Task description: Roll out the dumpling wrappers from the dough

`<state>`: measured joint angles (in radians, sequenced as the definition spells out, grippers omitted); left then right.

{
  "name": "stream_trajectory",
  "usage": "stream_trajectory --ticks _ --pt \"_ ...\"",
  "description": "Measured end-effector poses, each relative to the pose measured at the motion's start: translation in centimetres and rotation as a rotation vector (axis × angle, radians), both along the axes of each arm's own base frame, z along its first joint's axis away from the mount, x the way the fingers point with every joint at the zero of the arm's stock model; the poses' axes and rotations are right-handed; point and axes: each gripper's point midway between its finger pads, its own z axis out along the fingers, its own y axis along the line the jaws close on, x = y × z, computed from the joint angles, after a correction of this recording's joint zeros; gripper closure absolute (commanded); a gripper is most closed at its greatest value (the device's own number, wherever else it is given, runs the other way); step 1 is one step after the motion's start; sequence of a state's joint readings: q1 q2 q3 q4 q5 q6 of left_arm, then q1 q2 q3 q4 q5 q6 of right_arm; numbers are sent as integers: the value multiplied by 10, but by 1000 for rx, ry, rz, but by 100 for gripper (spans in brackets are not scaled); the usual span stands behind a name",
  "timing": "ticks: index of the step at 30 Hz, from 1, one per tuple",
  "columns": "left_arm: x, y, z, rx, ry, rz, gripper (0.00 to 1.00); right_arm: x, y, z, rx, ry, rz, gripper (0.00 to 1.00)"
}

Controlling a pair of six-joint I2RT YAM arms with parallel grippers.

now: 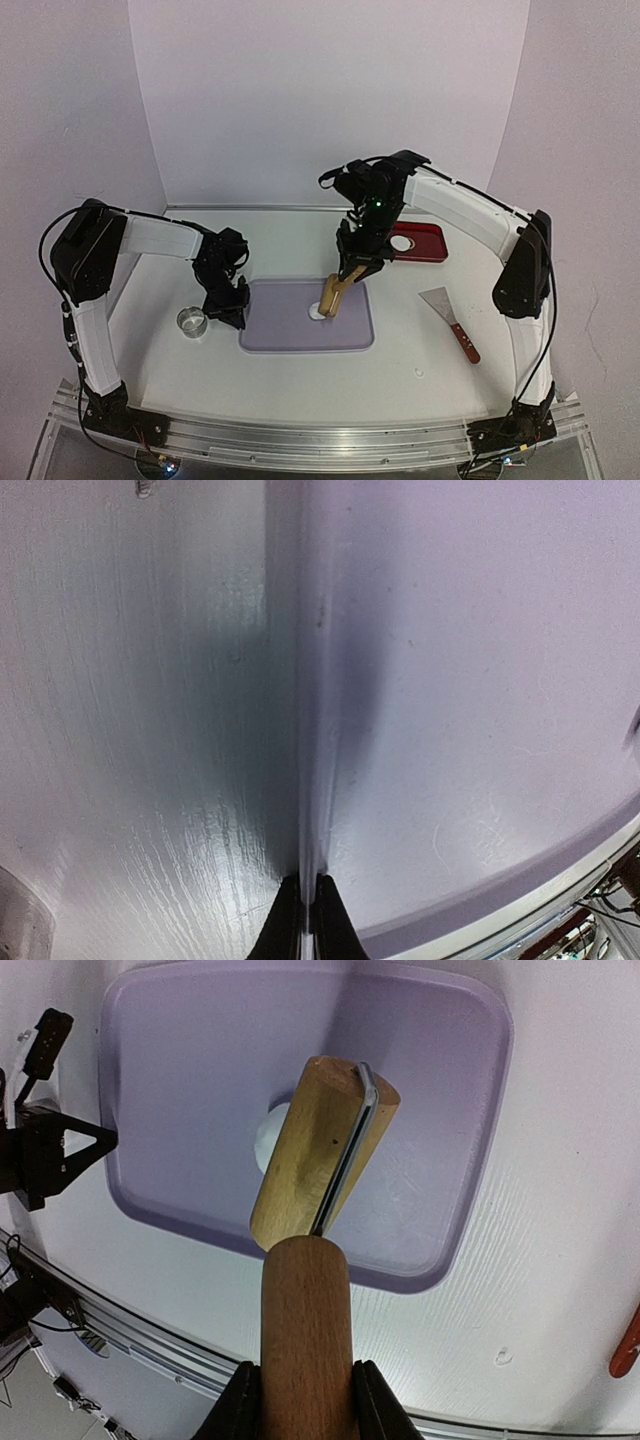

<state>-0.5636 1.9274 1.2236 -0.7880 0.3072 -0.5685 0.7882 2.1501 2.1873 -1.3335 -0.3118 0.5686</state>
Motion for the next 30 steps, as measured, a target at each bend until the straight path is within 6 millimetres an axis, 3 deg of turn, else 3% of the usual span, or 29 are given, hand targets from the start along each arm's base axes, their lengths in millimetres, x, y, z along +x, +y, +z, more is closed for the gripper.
stream_trajectory --ticks 9,15,30 --pt "0 0 0 3 -9 -19 100 -23 21 9 29 9 57 100" --pt "1 -1 0 9 -11 -23 100 -19 34 21 70 -22 62 100" --pt "1 -1 0 13 -10 -23 100 -17 12 -28 -46 60 53 100"
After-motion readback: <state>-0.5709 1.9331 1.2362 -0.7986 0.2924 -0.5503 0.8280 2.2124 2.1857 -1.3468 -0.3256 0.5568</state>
